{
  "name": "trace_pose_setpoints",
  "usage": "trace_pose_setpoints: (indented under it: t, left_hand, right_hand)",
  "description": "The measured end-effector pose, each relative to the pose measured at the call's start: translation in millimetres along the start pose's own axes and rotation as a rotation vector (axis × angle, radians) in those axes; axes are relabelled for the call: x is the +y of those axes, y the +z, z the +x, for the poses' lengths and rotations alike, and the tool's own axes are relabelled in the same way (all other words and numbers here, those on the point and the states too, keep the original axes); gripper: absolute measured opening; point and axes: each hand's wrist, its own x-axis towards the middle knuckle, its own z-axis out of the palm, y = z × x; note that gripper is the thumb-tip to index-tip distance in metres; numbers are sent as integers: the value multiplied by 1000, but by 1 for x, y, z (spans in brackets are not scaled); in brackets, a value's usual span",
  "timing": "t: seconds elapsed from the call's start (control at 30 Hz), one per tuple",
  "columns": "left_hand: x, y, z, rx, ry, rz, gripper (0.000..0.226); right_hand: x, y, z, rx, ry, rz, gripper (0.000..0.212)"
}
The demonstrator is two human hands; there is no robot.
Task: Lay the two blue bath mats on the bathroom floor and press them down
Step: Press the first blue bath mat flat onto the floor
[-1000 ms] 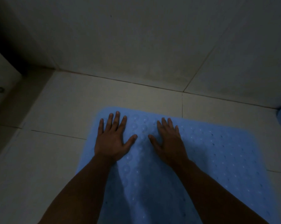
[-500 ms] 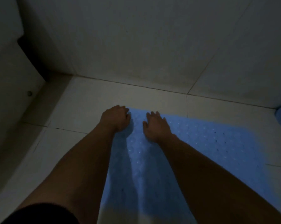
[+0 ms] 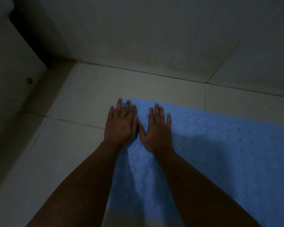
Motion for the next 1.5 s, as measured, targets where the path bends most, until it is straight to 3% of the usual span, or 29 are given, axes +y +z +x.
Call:
trace_pose_setpoints:
  t: [0.33,0.5,0.63,0.73,0.83,1.0,1.23,1.37,1.5]
  left_hand:
    - [13,-16,13,11,-138,-57,67]
    - [28,-34,13,-34,-115,18,55]
    - [62,-18,15,-110,13,31,56]
    - [104,11,21,-154,186,32,62]
    - [137,42,24,-169,186,1,75]
    - [147,65,22,-74,147,47,83]
    - [152,64,20,-128,149,31,86]
    - [152,63,23,-138,158,2,88]
    - [154,50,29,-263,150,-111,91]
  right_hand:
    - [3,-11,5,-239,13,18,86]
    - [17,-81,57,-489,73,301,57]
    - [64,-122,71,-337,139,441,39]
    - [97,-113,43,-111,203,480,40]
    - [122,-95,10,29,259,500,45]
    - [160,-79,-19,13,233,351,43]
    - [186,-71,-37,109,147,291,52]
    - [188,-75,-50,179,95,296,45]
    - [190,-83,-45,52,127,218,50]
